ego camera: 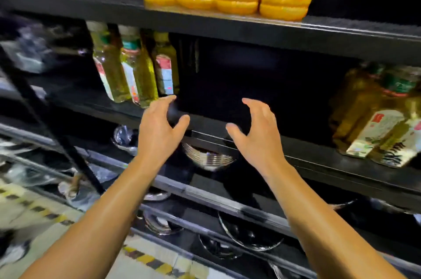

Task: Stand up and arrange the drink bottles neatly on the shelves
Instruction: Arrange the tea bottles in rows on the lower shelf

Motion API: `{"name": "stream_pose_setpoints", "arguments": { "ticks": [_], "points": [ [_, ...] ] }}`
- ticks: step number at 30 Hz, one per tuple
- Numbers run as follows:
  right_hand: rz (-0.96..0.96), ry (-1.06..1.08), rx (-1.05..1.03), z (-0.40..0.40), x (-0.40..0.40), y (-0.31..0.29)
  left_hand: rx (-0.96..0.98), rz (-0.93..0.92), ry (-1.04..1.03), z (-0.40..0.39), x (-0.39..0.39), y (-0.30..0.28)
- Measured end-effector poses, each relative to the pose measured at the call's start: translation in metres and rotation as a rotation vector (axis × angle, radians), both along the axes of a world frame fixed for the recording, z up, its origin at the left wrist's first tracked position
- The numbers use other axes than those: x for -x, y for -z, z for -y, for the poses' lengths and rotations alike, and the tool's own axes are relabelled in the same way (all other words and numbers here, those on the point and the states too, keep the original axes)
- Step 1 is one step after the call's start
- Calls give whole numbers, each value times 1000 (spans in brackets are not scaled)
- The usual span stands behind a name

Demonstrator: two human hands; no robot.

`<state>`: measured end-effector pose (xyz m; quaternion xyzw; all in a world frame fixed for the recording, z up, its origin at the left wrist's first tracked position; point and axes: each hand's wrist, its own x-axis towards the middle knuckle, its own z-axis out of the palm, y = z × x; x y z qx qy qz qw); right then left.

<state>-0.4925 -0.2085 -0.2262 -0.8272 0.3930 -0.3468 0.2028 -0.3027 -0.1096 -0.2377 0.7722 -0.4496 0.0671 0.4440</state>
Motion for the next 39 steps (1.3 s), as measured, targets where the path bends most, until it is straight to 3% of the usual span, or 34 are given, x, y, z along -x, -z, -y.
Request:
{"name": "stream_pose_setpoints", "arguments": {
  "ticks": [7,13,16,22,30,35,39],
  "points": [
    [93,-68,-82,11,-136,-10,77,-45,-125,-22,-122,-6],
    [222,15,-182,32,-221,-28,92,-95,-12,-2,-160,-10],
    [192,47,-211,52,-242,-35,101,-176,52,11,-165,-7],
    [235,-83,-255,67,-262,-28,85,-258,112,28,-170,0],
    [215,-112,-249,72,-257,-26,27,-217,88,34,-162,2],
    [252,-164,-337,63,-230,-28,82,-392,180,29,-158,3],
    [322,-73,-402,61,-186,-23,96,-450,205,26,-155,1]
  ]
}}
